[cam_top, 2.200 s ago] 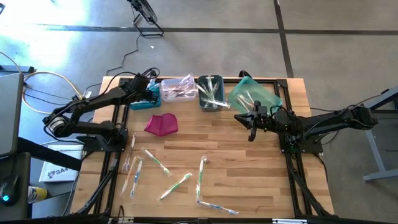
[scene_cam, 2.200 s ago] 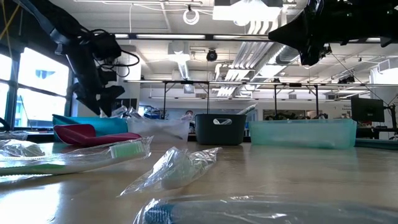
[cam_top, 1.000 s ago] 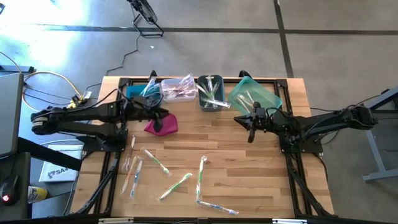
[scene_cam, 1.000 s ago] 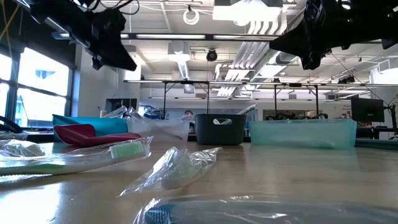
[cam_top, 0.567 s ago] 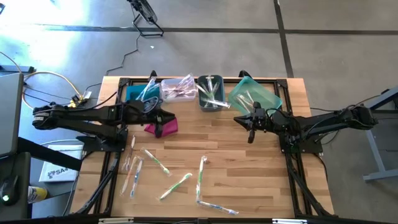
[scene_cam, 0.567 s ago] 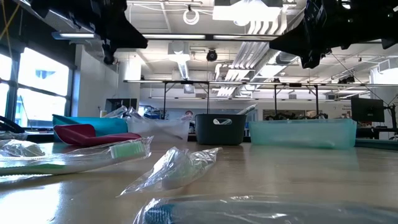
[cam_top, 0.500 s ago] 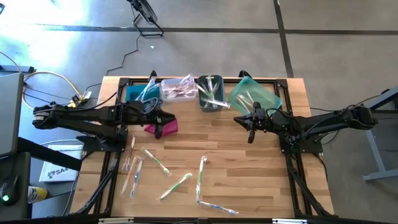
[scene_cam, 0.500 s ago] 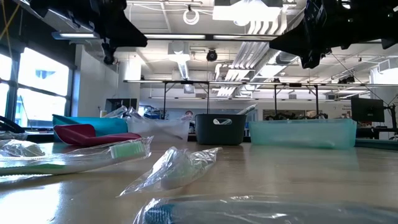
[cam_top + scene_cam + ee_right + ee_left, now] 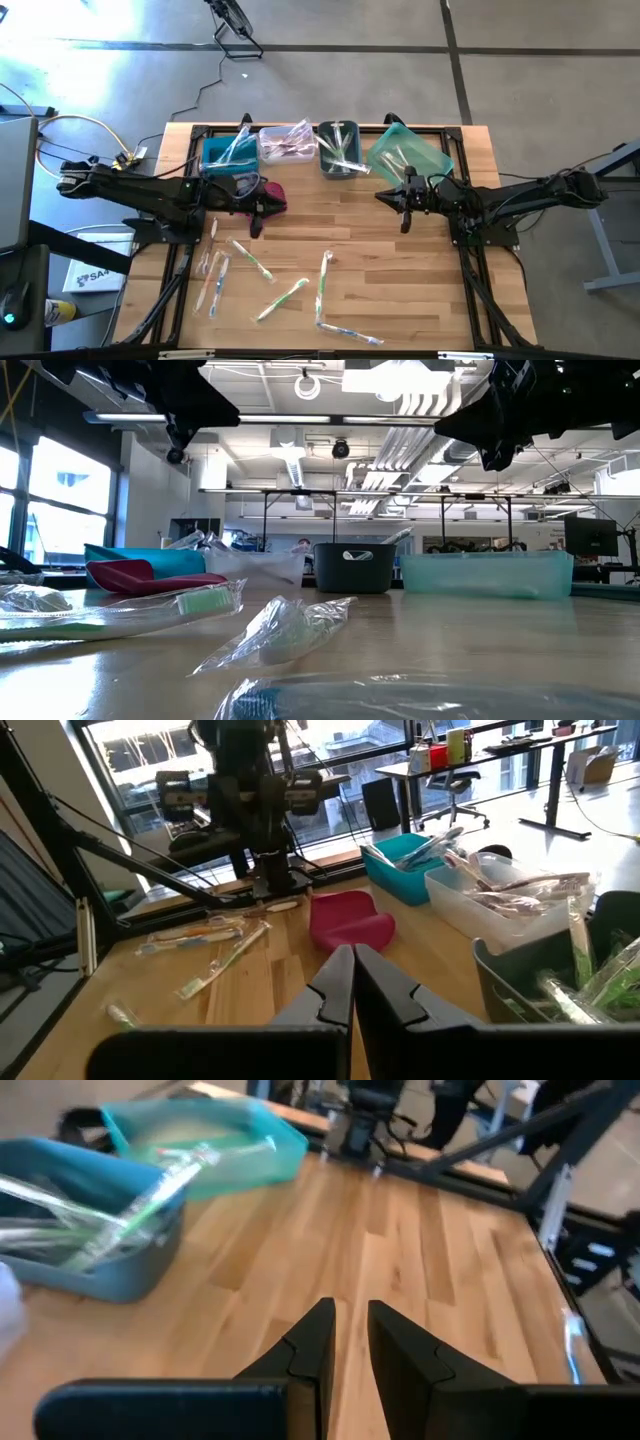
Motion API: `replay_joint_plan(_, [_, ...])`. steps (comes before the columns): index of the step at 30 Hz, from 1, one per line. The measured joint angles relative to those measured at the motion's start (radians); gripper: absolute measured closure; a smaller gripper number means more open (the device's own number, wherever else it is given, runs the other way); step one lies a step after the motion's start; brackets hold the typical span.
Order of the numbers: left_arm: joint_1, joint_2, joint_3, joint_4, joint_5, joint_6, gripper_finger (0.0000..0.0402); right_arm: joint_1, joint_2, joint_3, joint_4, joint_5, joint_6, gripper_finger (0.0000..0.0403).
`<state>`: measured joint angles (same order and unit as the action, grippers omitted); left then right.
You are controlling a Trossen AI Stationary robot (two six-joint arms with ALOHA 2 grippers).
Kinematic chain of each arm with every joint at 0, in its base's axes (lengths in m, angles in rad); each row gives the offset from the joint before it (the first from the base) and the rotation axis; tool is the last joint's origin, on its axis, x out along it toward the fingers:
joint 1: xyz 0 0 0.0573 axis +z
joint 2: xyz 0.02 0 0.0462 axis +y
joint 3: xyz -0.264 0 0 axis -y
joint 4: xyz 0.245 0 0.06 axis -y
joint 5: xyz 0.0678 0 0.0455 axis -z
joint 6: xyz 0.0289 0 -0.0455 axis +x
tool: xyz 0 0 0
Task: Pick & Place Toothbrushes
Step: Put the green toothbrush into the dark blue bin
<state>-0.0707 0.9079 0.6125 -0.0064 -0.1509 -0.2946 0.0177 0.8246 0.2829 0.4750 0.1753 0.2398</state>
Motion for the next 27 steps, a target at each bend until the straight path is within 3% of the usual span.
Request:
replay_joint_plan(12, [-0.113,0.131,0.0,0.141,-0.052,0.0,0.0343,0.0,0.0,0.0,0.0,-0.002,0.003,0.0399])
replay_joint_plan(27, [-0.268,0.136,0.001,0.195,-0.136,-0.055,0.0343,0.0,0.0,0.0,0.039,0.0,0.0,0.0399])
